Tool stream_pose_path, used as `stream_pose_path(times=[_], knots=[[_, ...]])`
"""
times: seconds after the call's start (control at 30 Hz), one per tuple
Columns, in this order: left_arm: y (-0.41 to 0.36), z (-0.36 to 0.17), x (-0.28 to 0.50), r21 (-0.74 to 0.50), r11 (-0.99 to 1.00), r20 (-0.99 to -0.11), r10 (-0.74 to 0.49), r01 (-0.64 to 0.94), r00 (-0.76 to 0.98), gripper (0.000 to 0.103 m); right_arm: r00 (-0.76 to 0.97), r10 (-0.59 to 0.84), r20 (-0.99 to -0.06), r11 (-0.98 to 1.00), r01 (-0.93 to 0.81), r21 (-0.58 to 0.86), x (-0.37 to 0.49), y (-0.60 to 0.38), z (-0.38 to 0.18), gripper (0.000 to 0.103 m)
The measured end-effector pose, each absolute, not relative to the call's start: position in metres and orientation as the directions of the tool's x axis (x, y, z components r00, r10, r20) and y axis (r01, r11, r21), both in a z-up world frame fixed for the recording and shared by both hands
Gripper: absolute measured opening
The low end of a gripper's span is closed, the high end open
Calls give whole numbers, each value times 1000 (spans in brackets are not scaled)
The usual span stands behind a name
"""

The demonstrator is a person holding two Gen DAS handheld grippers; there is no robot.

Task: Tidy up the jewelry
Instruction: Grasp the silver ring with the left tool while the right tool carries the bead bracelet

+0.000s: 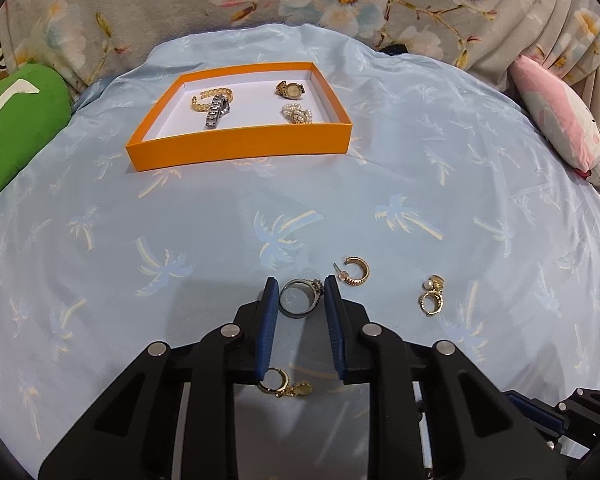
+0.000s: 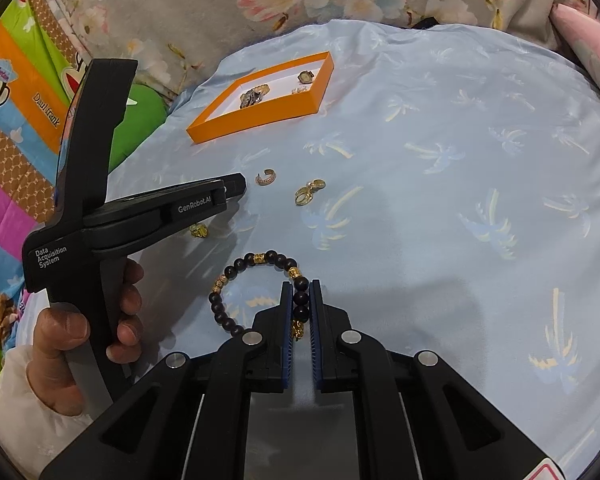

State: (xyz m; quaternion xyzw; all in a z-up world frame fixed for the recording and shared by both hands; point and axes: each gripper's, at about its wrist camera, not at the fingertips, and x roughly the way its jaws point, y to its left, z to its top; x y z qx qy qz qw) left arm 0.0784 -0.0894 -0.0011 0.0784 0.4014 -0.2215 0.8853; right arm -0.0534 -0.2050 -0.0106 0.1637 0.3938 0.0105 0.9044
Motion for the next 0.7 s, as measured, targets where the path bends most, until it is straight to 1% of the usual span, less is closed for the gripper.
stream_pose_path(times=[0.2,0.33,0.5,0.7], knots=[[-69,17,70,-69,898,-722,-346,435,599,22,713,172,-680,937,95,336,-56,-207,-2,7],[-46,37,74,-90,907,-704,-350,412,618,23,742,161,-651,950,63,307,-47,-203,22,7],[-26,64,95,-76,917,-675,-336,391,657,23,787,147,-600,968,10,251,-14,-196,64,7],[-26,88,145,-51,924,-655,-318,380,686,23,805,165,-570,973,-38,228,60,-192,100,7]])
